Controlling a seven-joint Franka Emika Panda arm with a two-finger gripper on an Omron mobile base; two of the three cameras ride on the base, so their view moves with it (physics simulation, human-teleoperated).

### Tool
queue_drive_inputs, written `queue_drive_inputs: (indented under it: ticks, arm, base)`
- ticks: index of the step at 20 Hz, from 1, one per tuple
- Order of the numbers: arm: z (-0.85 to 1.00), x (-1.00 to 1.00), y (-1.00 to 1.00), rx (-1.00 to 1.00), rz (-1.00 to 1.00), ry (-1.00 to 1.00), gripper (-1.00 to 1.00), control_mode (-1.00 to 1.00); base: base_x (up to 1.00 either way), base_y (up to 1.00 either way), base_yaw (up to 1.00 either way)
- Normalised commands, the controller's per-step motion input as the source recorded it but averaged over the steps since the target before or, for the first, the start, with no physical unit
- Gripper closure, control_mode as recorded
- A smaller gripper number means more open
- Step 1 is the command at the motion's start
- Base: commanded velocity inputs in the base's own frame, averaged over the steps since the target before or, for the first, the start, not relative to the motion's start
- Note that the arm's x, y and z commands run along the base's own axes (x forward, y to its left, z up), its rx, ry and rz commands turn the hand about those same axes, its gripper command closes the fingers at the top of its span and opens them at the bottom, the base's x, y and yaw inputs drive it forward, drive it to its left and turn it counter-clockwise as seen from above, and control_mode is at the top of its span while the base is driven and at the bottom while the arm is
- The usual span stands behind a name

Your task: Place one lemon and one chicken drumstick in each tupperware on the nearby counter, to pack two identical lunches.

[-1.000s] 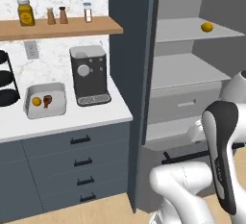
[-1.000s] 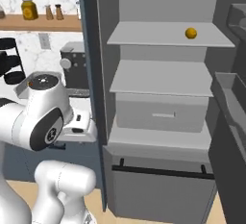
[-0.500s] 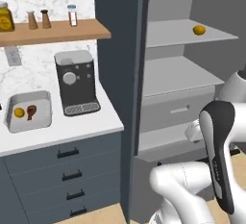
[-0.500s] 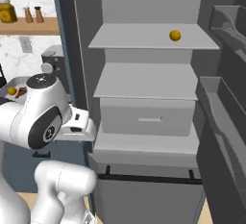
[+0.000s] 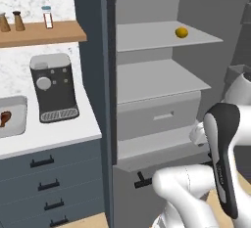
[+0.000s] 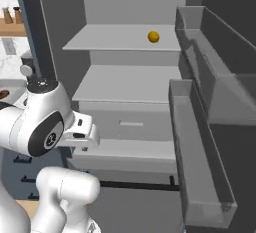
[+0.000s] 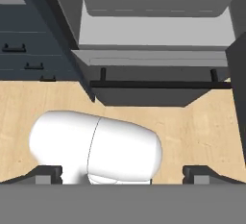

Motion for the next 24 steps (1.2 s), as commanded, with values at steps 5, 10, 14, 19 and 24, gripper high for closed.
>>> queue_drive_inputs:
  ticks: [5,10,14,19,24]
  arm:
    - [0.0,0.0,0.0,0.0,0.0,0.0,-1.0,1.0]
    - [0.0,0.0,0.0,0.0,0.0,0.0,-1.0,1.0]
    - [0.0,0.0,0.0,0.0,0.0,0.0,-1.0,1.0]
    - [0.0,0.0,0.0,0.0,0.0,0.0,-1.0,1.0]
    - [0.09,0.0,0.01,-0.01,0.0,-0.11,-1.0,-1.0]
  base:
    - [0.64,-0.18,0.0]
    - [0.78,0.18,-0.01]
    - [0.01,0.0,0.0]
    - [0.0,0.0,0.0]
    - [0.0,0.0,0.0]
